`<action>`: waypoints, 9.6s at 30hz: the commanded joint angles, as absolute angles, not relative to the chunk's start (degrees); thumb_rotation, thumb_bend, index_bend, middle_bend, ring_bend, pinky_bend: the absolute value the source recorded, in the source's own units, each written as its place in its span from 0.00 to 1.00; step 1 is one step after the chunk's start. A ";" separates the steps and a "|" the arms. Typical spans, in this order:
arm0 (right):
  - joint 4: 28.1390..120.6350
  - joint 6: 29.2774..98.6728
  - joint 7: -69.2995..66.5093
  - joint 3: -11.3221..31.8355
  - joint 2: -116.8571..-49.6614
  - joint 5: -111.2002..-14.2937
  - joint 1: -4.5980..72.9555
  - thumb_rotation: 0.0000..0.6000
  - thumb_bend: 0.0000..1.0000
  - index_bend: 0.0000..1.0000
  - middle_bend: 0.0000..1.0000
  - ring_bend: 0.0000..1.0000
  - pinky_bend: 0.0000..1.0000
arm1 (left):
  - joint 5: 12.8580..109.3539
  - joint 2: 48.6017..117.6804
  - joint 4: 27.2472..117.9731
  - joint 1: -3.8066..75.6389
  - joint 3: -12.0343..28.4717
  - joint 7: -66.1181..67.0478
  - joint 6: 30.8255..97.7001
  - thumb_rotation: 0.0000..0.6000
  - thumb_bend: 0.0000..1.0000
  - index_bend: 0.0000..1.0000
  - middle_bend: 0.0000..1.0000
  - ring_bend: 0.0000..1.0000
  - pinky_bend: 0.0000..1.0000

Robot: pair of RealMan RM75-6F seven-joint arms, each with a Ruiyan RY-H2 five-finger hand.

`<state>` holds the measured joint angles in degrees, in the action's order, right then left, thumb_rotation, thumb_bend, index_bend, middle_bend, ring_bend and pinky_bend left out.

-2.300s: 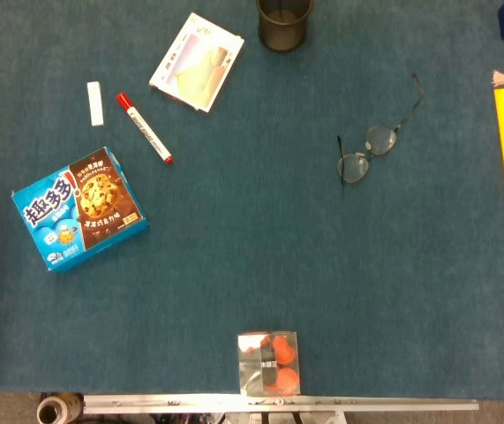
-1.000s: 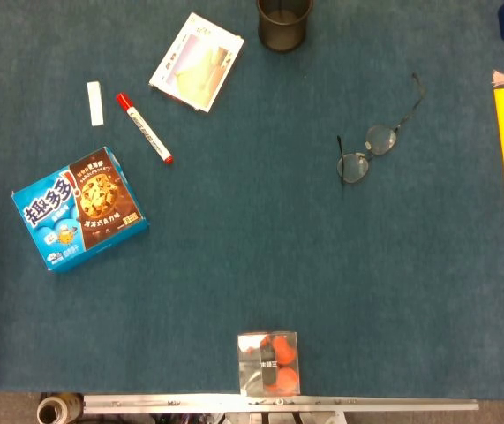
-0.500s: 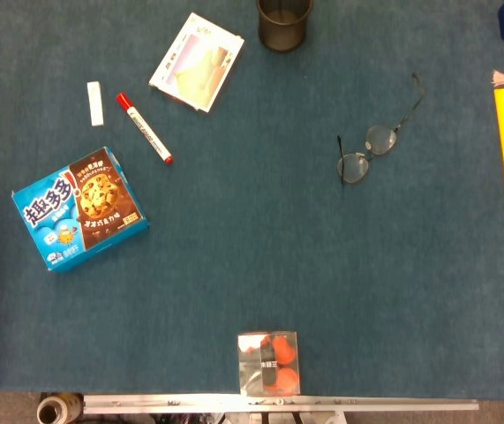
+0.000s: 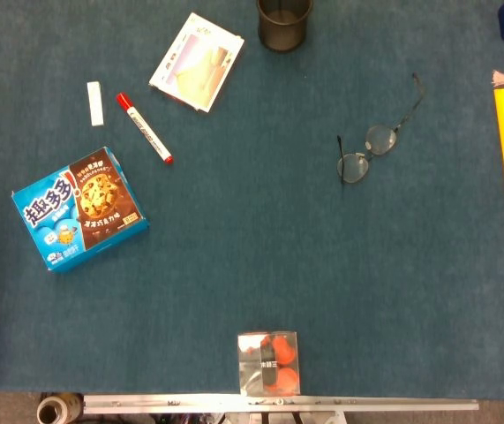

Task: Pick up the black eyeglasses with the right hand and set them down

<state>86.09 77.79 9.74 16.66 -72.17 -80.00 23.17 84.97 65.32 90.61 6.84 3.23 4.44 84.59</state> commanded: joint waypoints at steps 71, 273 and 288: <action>59.16 67.92 -4.00 12.88 -84.13 -82.90 37.96 1.00 0.08 0.28 0.58 0.34 0.25 | 84.97 65.32 90.61 6.84 3.23 4.44 84.59 1.00 0.06 0.43 0.31 0.26 0.44; 35.52 62.56 -10.86 2.64 -107.77 -90.75 47.46 1.00 0.06 0.28 0.58 0.34 0.25 | 84.97 65.32 90.61 6.84 3.23 4.44 84.59 1.00 0.06 0.56 0.36 0.29 0.45; 36.83 64.92 -11.25 3.65 -105.94 -90.44 46.89 1.00 0.06 0.28 0.58 0.34 0.25 | 84.97 65.32 90.61 6.84 3.23 4.44 84.59 1.00 0.06 0.56 0.36 0.29 0.45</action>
